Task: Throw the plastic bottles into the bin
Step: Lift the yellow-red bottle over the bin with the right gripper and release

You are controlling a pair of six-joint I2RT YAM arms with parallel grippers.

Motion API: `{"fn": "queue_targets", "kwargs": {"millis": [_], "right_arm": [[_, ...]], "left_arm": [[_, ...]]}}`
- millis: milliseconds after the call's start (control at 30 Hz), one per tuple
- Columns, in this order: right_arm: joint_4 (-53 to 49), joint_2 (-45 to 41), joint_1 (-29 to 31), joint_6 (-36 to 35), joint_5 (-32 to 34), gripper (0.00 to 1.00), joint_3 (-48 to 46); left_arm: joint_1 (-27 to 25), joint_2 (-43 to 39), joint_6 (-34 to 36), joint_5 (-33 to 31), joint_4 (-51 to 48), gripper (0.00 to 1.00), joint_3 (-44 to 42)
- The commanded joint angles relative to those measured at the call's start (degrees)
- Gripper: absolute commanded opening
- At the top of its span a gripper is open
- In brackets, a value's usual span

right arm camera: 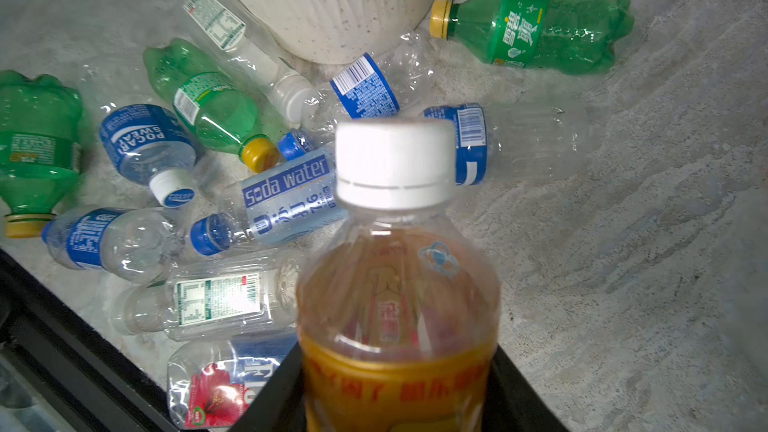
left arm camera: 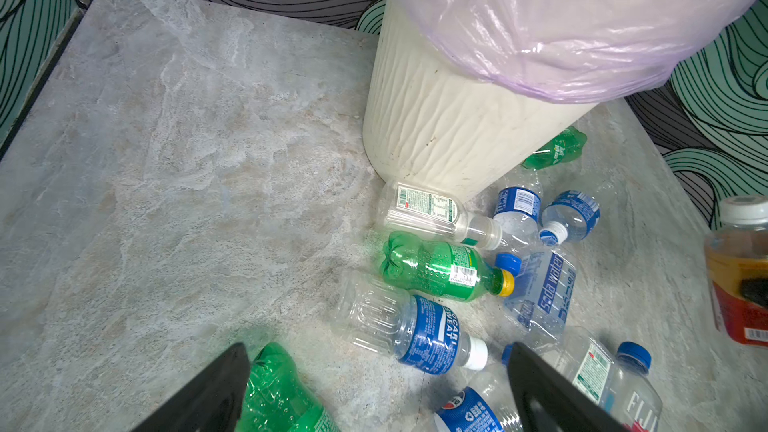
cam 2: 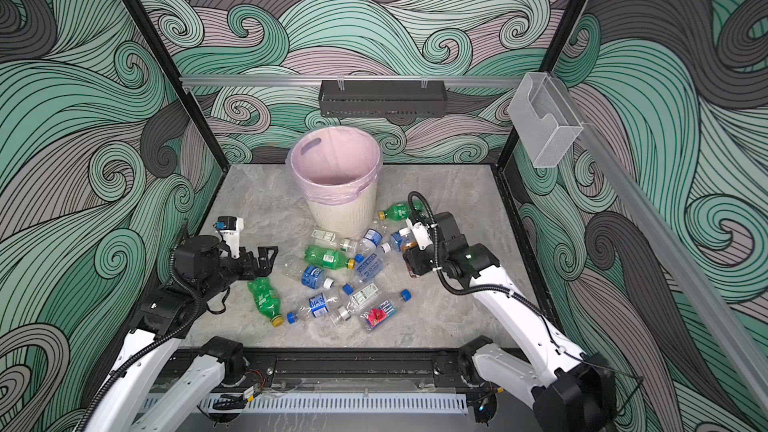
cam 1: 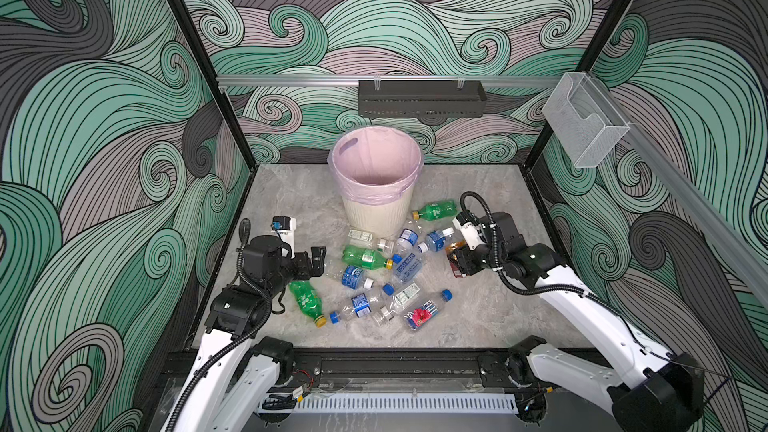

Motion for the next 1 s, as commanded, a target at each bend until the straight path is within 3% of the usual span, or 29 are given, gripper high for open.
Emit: {"fn": "queue_targets", "kwargs": {"millis": [0, 200, 400, 467, 533, 633, 733, 967], "right_arm": [[2.54, -2.00, 0.14, 1.50, -4.63, 0.46, -0.08], [4.31, 2.02, 1.51, 0.18, -4.24, 0.44, 11.62], [3.92, 23.25, 4.90, -1.09, -5.57, 0.44, 44.82], [4.56, 32.41, 6.24, 1.37, -1.91, 0.53, 57.61], [3.67, 41.20, 6.99, 4.06, -1.36, 0.69, 70.34], [0.72, 46.90, 7.81, 3.70, -0.94, 0.84, 79.65], [1.61, 44.16, 8.49, 1.54, -0.49, 0.89, 75.73], [15.41, 22.42, 8.49, -0.51, 0.56, 1.00, 42.80]], "left_arm": [[0.31, -0.08, -1.29, -1.86, -1.11, 0.99, 0.37], [0.31, 0.37, -4.04, -5.52, -2.56, 0.99, 1.40], [0.31, 0.60, -3.81, -7.70, -5.52, 0.98, 4.01], [0.31, 0.17, -4.84, -8.16, -6.03, 0.98, 4.04], [0.31, -0.01, -5.63, -7.73, -6.83, 0.98, 4.51], [0.31, 0.15, -6.78, -9.47, -9.77, 0.99, 5.75], [0.31, 0.84, -9.14, -14.25, -13.56, 0.99, 7.00], [0.31, 3.38, -9.61, -12.71, -13.43, 0.99, 7.45]]}}
